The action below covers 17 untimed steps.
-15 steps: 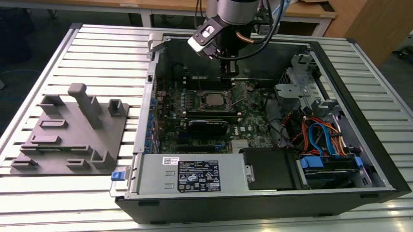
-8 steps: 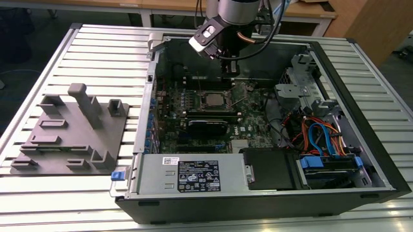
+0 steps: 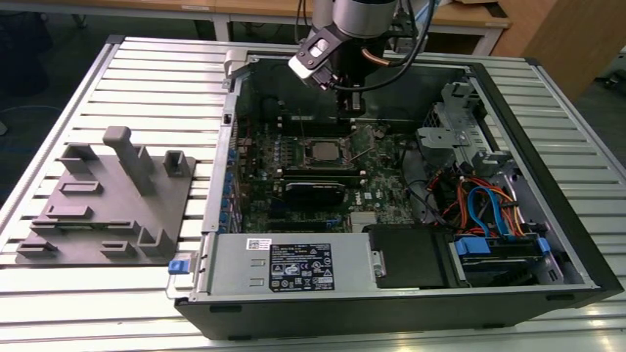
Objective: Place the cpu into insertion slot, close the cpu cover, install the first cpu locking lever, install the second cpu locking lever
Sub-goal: 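Close the cpu cover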
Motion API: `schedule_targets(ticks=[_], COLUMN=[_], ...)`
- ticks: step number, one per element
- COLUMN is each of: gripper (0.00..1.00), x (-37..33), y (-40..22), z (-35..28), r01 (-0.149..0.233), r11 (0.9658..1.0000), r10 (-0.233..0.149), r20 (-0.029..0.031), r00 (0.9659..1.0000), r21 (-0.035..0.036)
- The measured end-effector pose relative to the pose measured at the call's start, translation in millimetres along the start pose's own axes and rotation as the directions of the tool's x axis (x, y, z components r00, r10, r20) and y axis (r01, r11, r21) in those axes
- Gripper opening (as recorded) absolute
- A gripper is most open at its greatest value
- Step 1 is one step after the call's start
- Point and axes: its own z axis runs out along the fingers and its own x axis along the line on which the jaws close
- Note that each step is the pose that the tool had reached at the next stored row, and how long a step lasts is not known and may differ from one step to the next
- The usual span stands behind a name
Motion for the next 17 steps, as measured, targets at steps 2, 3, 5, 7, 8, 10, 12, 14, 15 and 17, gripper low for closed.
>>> schedule_targets(ticks=[2,3,5,7,8,10,12,14,15,17], gripper=[0.1,0.1,0.1,0.1,0.1,0.1,0.1,0.1,0.1,0.1], x=[0.0,0.0,0.0,0.0,0.0,-0.1,-0.1,-0.1,-0.1,-0.1], y=[0.6,0.8,1.4,2.0,2.3,2.9,3.5,4.1,4.4,5.0], z=[0.0,0.0,0.0,0.0,0.0,0.0,0.1,0.1,0.1,0.1], r01=[0.0,0.0,0.0,0.0,0.0,0.0,0.0,0.0,0.0,0.0], r11=[1.0,1.0,1.0,1.0,1.0,1.0,1.0,1.0,1.0,1.0], r10=[0.0,0.0,0.0,0.0,0.0,0.0,0.0,0.0,0.0,0.0], r20=[0.0001,0.0001,0.0,0.0,0.0001,0.0001,0.0,0.0,0.0,0.0], r00=[1.0,1.0,1.0,1.0,1.0,1.0,1.0,1.0,1.0,1.0], r21=[0.0,0.0,0.0,0.0,0.0,0.0,0.0,0.0,0.0,0.0])
